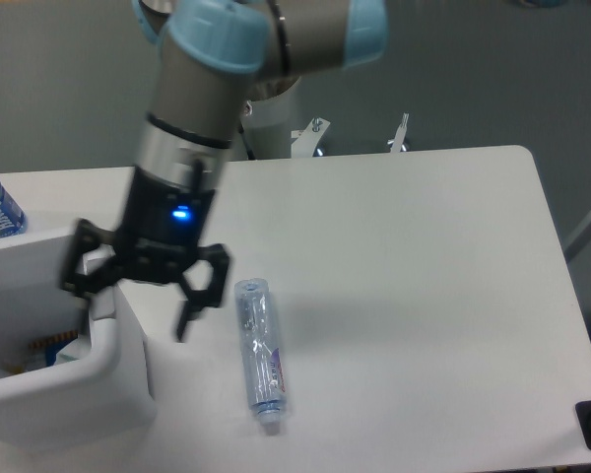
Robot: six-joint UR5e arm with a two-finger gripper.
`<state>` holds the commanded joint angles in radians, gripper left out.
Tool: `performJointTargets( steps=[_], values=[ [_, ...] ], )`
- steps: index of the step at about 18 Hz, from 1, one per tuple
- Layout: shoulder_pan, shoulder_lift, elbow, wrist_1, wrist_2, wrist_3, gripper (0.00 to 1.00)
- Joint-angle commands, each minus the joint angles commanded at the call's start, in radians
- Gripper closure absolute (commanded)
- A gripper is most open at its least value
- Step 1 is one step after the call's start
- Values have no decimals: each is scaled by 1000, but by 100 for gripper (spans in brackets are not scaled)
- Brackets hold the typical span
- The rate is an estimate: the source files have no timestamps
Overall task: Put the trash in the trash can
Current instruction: 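Move the open gripper back over the clear plastic bottle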
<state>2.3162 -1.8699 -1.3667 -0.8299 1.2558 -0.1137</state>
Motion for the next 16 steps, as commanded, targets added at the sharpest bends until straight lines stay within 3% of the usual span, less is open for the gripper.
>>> performJointTargets(
  steps=[7, 16],
  values=[
    [43, -96, 12, -3, 149, 97, 0],
    [48, -251, 18, -2, 168, 124, 0]
  ],
)
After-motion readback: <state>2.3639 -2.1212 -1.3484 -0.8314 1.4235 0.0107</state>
